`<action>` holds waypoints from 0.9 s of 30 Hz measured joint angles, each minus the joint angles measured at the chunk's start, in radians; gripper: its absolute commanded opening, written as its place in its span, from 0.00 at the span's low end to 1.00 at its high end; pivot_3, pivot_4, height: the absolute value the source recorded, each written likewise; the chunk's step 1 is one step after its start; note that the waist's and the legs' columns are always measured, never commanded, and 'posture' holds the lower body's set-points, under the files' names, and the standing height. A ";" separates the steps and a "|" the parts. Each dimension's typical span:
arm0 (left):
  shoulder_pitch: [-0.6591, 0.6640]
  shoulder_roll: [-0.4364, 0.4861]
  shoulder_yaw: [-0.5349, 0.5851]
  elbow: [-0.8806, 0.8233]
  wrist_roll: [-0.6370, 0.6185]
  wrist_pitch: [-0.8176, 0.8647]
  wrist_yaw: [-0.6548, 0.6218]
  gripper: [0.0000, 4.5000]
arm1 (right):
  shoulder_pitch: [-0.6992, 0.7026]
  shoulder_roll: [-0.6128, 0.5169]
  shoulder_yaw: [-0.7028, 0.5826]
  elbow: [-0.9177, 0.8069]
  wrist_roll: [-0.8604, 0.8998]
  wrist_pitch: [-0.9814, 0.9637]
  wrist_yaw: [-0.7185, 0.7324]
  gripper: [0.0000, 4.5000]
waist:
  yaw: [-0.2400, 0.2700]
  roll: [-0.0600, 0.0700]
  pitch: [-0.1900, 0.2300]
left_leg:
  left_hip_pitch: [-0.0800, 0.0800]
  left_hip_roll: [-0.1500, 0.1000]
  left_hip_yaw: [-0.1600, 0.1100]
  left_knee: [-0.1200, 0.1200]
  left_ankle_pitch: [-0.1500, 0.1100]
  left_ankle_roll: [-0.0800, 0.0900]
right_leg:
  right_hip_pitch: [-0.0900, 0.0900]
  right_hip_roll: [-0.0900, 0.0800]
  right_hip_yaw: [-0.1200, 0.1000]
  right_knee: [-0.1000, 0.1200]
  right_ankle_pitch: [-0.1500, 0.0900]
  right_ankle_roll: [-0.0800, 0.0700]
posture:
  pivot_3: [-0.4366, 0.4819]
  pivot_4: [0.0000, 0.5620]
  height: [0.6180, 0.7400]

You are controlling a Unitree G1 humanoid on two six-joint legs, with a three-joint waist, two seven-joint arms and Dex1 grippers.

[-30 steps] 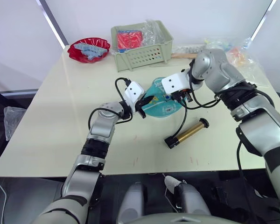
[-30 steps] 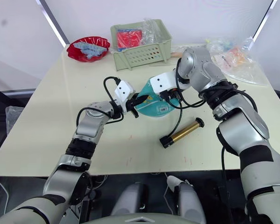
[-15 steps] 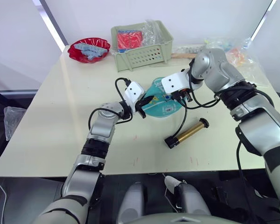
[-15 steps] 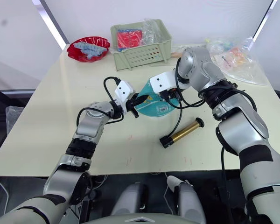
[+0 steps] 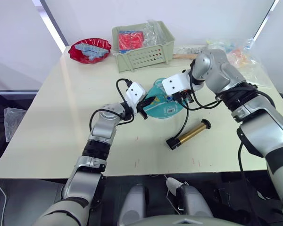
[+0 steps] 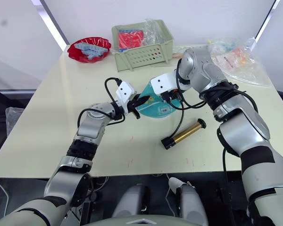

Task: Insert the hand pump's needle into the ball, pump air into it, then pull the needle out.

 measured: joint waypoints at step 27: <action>-0.012 -0.008 0.004 0.036 0.005 -0.024 -0.011 0.00 | -0.004 -0.009 -0.008 0.013 -0.003 -0.008 0.016 0.07 | 0.005 0.000 -0.001 | 0.001 0.000 0.000 0.000 0.000 0.000 | 0.001 0.000 0.000 0.000 0.000 0.000 | 0.48 0.27 0.98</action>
